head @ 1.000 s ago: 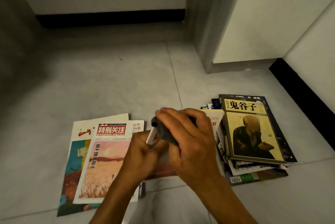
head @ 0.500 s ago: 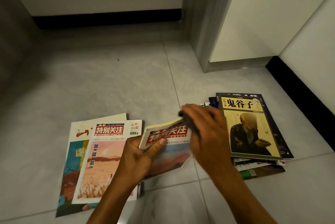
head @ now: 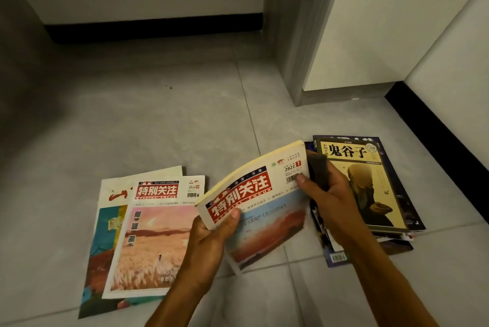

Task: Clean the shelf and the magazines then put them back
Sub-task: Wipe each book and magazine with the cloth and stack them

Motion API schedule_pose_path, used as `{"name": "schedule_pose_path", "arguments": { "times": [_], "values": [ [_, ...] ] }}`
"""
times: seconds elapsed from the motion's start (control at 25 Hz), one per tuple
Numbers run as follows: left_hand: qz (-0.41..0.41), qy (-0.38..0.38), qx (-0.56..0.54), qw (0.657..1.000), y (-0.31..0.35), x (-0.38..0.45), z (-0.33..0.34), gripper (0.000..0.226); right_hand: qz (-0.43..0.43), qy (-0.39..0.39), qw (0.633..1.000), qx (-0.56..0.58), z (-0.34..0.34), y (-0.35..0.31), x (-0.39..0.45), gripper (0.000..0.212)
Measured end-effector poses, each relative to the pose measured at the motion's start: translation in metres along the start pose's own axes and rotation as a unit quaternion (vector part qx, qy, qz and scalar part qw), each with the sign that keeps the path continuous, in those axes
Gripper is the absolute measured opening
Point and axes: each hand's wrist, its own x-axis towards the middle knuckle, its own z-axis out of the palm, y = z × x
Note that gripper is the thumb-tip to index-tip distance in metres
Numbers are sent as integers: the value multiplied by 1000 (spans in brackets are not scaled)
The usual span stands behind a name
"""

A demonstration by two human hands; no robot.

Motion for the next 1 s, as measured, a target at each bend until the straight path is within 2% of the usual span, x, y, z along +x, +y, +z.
{"name": "schedule_pose_path", "arguments": {
  "times": [0.04,0.12,0.2,0.28,0.36,0.4,0.48,0.56,0.64,0.72,0.92,1.0],
  "values": [
    [-11,-15,-15,1000,1,1,-4,22,-4,-11,999,-47,-1,-1,0,23],
    [-42,-97,-23,994,11,7,-20,25,-9,-30,994,-103,-3,-6,1,23],
    [-67,-189,74,977,29,15,-38,17,-41,-92,980,-170,-5,-19,0,29],
    [-46,-247,208,945,37,20,-40,24,-85,-164,947,-262,-4,-31,1,38],
    [18,-207,289,935,36,19,-23,28,-147,-192,917,-316,12,-36,0,39],
    [67,-144,304,939,34,16,-12,27,-178,-183,909,-330,26,-34,-3,39],
    [158,-11,274,948,26,11,-4,18,-242,-108,897,-353,56,-29,-13,40],
    [215,14,256,942,20,11,-4,21,-339,-27,860,-381,80,-30,-21,43],
    [234,-12,231,944,26,10,-5,19,-410,-17,823,-393,81,-30,-15,41],
    [236,-43,217,946,33,9,-10,27,-408,-17,821,-399,62,-22,-5,41],
    [184,-27,171,968,42,10,-29,9,-322,9,816,-481,-8,5,17,44],
    [168,-32,175,970,41,10,-31,12,-265,8,844,-466,-26,16,22,45]
  ]
}}
